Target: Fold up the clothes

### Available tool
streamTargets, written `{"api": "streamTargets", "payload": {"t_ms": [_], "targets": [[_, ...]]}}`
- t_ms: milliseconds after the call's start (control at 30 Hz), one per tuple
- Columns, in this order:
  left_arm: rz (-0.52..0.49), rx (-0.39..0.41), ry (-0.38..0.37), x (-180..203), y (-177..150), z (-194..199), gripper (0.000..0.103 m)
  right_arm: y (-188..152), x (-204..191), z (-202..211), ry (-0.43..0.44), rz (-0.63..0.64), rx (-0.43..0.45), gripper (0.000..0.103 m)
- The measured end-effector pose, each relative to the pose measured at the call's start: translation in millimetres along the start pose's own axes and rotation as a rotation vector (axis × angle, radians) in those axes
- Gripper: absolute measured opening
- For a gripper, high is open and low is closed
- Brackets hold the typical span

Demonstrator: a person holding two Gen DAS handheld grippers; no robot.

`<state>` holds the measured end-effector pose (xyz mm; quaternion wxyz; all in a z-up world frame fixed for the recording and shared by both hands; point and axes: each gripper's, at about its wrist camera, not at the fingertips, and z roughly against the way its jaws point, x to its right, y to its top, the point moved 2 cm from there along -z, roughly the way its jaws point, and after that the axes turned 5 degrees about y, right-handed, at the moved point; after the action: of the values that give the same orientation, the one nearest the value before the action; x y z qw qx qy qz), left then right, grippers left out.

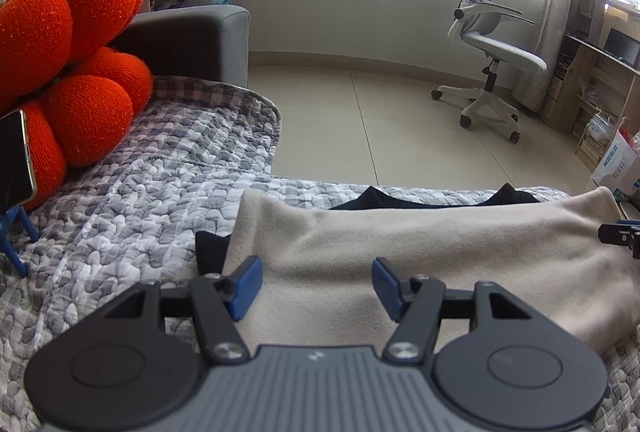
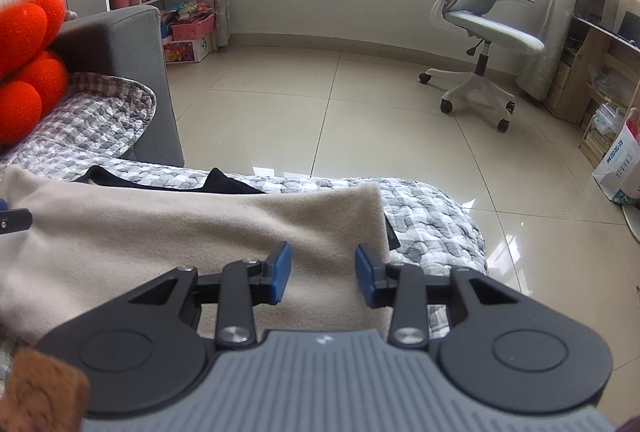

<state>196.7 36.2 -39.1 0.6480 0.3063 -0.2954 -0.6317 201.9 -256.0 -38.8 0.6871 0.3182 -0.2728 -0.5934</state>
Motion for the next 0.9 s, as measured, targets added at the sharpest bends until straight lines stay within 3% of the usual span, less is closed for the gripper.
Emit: {"api": "streamTargets", "payload": {"t_ms": [133, 333, 467, 900], "targets": [[-0.019, 0.0, 0.006, 2, 0, 0, 0.064, 1, -3, 0, 0.002, 0.014, 0.006, 0.039], [-0.023, -0.002, 0.009, 3, -1, -1, 0.064, 3, -12, 3, 0.077, 0.014, 0.02, 0.04], [-0.034, -0.003, 0.014, 5, -1, -1, 0.065, 0, -27, 0, 0.102, 0.079, 0.008, 0.04], [-0.039, -0.005, 0.016, 5, -1, -2, 0.065, -1, -30, 0, 0.107, 0.1, 0.002, 0.041]]}}
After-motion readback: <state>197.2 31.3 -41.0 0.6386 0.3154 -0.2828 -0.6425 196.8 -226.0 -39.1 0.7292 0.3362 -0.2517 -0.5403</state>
